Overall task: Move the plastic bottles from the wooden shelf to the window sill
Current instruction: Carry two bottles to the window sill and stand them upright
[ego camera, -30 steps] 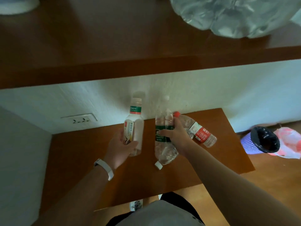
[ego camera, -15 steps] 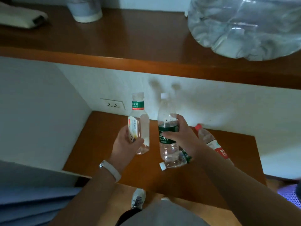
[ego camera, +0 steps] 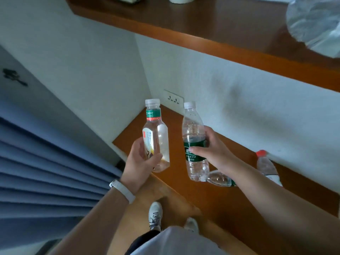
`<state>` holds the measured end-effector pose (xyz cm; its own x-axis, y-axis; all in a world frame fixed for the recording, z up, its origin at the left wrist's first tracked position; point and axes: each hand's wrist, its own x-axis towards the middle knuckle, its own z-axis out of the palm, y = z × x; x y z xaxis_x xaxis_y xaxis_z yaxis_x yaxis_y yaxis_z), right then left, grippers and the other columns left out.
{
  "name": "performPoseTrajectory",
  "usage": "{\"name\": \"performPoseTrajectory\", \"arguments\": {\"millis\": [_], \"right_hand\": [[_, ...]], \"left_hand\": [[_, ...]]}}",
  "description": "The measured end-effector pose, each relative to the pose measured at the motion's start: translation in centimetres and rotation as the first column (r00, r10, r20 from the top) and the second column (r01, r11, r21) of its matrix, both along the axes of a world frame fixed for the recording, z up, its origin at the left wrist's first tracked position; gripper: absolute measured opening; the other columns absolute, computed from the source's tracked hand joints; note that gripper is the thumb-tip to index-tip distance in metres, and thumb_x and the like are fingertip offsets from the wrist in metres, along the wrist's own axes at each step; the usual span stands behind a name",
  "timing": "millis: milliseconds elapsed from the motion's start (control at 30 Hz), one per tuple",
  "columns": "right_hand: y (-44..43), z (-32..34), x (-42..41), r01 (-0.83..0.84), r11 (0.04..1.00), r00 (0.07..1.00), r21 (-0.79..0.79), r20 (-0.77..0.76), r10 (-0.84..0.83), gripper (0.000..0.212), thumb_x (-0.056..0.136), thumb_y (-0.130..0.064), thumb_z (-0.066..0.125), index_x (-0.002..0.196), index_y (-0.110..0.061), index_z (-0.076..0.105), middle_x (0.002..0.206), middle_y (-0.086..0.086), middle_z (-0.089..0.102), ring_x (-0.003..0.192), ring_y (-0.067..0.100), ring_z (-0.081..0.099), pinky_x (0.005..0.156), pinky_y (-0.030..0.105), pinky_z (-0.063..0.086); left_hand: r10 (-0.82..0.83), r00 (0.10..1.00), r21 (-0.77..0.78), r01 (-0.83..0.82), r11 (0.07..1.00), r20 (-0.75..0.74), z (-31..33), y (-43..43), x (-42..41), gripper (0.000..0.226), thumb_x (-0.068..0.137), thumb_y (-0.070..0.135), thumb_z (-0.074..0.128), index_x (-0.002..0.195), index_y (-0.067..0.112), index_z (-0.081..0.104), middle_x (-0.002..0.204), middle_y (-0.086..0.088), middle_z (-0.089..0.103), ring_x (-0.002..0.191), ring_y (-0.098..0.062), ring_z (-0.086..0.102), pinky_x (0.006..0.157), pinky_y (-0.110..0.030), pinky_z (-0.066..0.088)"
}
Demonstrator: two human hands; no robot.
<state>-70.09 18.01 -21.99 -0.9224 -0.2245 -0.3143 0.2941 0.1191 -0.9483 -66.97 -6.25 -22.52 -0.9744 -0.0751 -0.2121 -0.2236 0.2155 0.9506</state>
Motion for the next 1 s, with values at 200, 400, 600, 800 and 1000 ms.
{"name": "performPoseTrajectory", "arguments": {"millis": [200, 400, 600, 800, 1000], "right_hand": [[-5.7, 0.5, -0.8, -0.136, 0.989, 0.991, -0.059, -0.023, 0.135, 0.072, 0.073, -0.015, 0.082, 0.132, -0.026, 0.043, 0.119, 0.006, 0.062, 0.106, 0.022, 0.066, 0.089, 0.049, 0.057], [-12.8, 1.8, -0.5, -0.26, 0.961, 0.965, -0.093, -0.051, 0.256, 0.069, 0.068, -0.021, 0.079, 0.127, -0.029, 0.046, 0.119, 0.005, 0.062, 0.107, 0.019, 0.065, 0.088, 0.039, 0.057], [-22.9, 2.4, 1.1, -0.368, 0.92, 0.93, -0.134, -0.06, 0.363, 0.071, 0.071, -0.01, 0.081, 0.131, -0.022, 0.045, 0.117, 0.01, 0.063, 0.102, 0.018, 0.068, 0.08, 0.033, 0.059], [-34.4, 3.2, 3.9, -0.459, 0.869, 0.888, -0.183, -0.076, 0.453, 0.082, 0.067, -0.014, 0.082, 0.139, -0.021, 0.043, 0.124, 0.013, 0.062, 0.106, 0.025, 0.068, 0.081, 0.04, 0.059], [-43.9, 4.0, 6.8, -0.575, 0.803, 0.818, -0.159, -0.118, 0.562, 0.071, 0.069, -0.012, 0.079, 0.131, -0.025, 0.049, 0.118, 0.008, 0.065, 0.103, 0.025, 0.069, 0.082, 0.041, 0.058]], "left_hand": [[0.155, 0.987, 0.059, -0.153, 0.986, -0.03, 0.1, -5.2, 2.2, 0.069, 0.082, 0.008, 0.082, 0.14, 0.018, 0.047, 0.12, 0.002, 0.069, 0.105, -0.014, 0.071, 0.083, -0.034, 0.061], [0.239, 0.968, 0.075, -0.233, 0.97, -0.073, 0.9, -11.3, 5.0, 0.068, 0.084, 0.009, 0.081, 0.141, 0.014, 0.044, 0.12, -0.002, 0.068, 0.09, -0.011, 0.073, 0.069, -0.024, 0.061], [0.378, 0.922, 0.121, -0.367, 0.922, -0.083, 0.9, -20.4, 9.6, 0.066, 0.085, 0.005, 0.079, 0.139, 0.018, 0.045, 0.119, -0.013, 0.07, 0.088, -0.039, 0.07, 0.052, -0.021, 0.056], [0.538, 0.838, 0.176, -0.519, 0.837, -0.091, 0.7, -28.9, 14.5, 0.069, 0.074, 0.011, 0.081, 0.135, 0.017, 0.05, 0.113, -0.006, 0.072, 0.099, -0.025, 0.073, 0.086, -0.054, 0.06], [0.653, 0.748, 0.228, -0.62, 0.751, -0.119, 1.0, -36.8, 20.0, 0.079, 0.064, 0.026, 0.085, 0.135, 0.019, 0.052, 0.117, -0.006, 0.071, 0.104, -0.024, 0.072, 0.089, -0.049, 0.059]]}}
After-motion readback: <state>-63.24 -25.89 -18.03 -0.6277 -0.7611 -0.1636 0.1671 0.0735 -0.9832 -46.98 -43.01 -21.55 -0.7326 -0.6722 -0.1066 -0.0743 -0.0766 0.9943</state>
